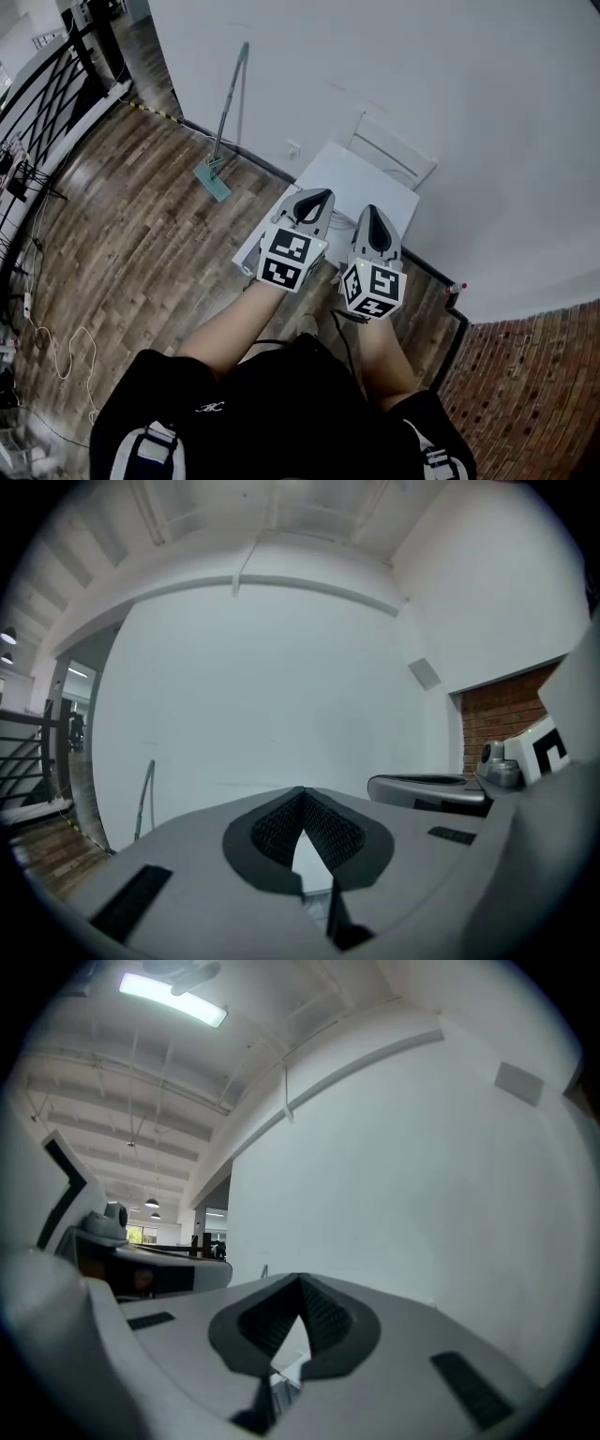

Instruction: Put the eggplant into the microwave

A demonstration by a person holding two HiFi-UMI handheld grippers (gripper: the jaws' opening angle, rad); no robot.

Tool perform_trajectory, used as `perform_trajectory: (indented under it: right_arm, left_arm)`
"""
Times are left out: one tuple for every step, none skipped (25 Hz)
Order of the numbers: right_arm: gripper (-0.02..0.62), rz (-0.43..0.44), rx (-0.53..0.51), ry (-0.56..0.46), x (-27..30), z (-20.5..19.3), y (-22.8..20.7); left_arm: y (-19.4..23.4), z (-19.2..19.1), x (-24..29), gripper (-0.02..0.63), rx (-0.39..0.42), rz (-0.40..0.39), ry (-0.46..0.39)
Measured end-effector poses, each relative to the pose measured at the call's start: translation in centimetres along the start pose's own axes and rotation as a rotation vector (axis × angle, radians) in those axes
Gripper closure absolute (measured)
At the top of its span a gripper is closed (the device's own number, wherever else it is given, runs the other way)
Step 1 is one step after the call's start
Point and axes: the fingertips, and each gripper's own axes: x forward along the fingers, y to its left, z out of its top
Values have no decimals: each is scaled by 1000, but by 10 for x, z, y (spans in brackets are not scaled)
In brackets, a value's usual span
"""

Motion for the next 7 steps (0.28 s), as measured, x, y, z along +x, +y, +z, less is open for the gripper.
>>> perform_trajectory:
  right_arm:
    - [583, -1, 1, -3, 0, 1, 0]
    - [583, -2, 1, -6, -1, 2, 0]
    - [583, -3, -1, -8, -2, 2, 0]
    - [583, -3, -6, -9, -3, 3, 1]
    - [583, -2, -12, -8, -5, 3, 2]
    - [583, -1, -18, -7, -7, 2, 3]
    - [583, 1, -24, -6, -9, 2, 5]
  left_arm:
    - [0, -2, 0, 608, -2, -3, 7]
    - [-1, -4, 0, 607, -7, -3, 18]
    - [-2, -6, 0, 609, -14, -4, 26]
    - [-2, -6, -1, 608, -22, -7, 30]
    - [-3, -6, -3, 609, -27, -9, 31]
    - [-4, -6, -5, 609, -30, -11, 31]
    - [-5, -6, -7, 608, -33, -13, 31]
